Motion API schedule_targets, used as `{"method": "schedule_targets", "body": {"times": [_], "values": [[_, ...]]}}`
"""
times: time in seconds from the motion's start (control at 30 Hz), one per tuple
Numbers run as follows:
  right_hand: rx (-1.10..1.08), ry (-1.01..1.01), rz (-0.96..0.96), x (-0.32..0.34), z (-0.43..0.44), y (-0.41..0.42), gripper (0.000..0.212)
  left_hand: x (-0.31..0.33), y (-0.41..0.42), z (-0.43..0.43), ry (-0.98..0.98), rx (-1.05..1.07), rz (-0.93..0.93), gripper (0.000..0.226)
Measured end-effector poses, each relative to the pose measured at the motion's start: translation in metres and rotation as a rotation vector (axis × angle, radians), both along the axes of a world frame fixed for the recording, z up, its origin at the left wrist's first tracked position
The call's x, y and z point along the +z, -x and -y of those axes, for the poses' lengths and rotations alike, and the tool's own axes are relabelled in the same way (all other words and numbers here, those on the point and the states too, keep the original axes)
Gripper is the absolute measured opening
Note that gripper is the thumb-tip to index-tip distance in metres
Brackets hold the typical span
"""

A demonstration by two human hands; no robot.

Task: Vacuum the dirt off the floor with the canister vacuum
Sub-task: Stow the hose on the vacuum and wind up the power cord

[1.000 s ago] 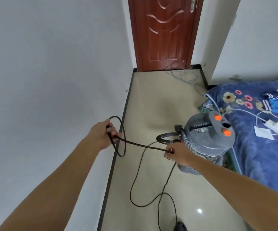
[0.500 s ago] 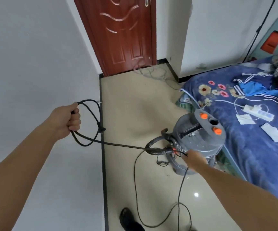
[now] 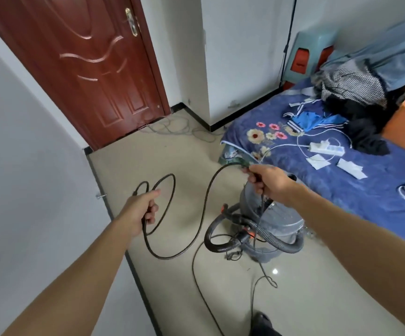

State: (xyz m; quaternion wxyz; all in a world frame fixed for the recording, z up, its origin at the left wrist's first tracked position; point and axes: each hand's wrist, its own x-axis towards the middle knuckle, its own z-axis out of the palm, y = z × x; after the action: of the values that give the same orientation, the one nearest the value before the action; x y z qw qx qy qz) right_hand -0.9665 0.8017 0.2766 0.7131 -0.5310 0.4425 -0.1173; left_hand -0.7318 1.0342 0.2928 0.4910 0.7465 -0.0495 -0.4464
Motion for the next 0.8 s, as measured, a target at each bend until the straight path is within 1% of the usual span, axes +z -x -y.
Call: {"method": "schedule_targets", "body": {"times": [0.03,0.13,0.23,0.37,0.47,0.53,0.6,0.63,0.7,0.77,0.8], "values": [[0.023,0.05,0.044,0.008,0.0,-0.006,0.024,-0.005,0.001,0.012,0.008,0.001,-0.051,0.038],[0.177,0.232,0.051,0.022,0.002,-0.022,0.023,-0.016,0.002,0.046,0.008,-0.012,-0.151,0.028],[0.298,0.325,0.046,0.017,0.015,-0.047,0.021,-0.02,0.0,0.082,0.01,-0.065,-0.204,0.028],[0.458,0.335,0.081,0.006,0.033,-0.09,0.012,-0.019,-0.02,0.136,0.026,-0.122,-0.297,0.032],[0.546,0.284,0.051,-0.008,0.041,-0.106,0.005,-0.016,-0.042,0.169,0.056,-0.039,-0.356,0.026],[0.578,0.392,-0.069,-0.022,0.049,-0.105,0.007,-0.013,-0.056,0.187,0.12,0.048,-0.436,0.031],[0.596,0.548,-0.273,-0.04,0.061,-0.095,0.015,-0.002,-0.079,0.205,0.212,0.119,-0.484,0.038],[0.585,0.582,-0.392,-0.053,0.069,-0.086,0.02,0.007,-0.096,0.212,0.253,0.151,-0.468,0.04],[0.483,0.575,-0.615,-0.083,0.09,-0.055,0.029,0.028,-0.142,0.225,0.285,0.165,-0.368,0.036],[0.304,0.502,-0.794,-0.112,0.11,-0.013,0.032,0.048,-0.196,0.232,0.24,0.106,-0.188,0.029],[0.213,0.458,-0.875,-0.124,0.118,0.01,0.033,0.056,-0.221,0.235,0.239,0.071,-0.143,0.03]]}}
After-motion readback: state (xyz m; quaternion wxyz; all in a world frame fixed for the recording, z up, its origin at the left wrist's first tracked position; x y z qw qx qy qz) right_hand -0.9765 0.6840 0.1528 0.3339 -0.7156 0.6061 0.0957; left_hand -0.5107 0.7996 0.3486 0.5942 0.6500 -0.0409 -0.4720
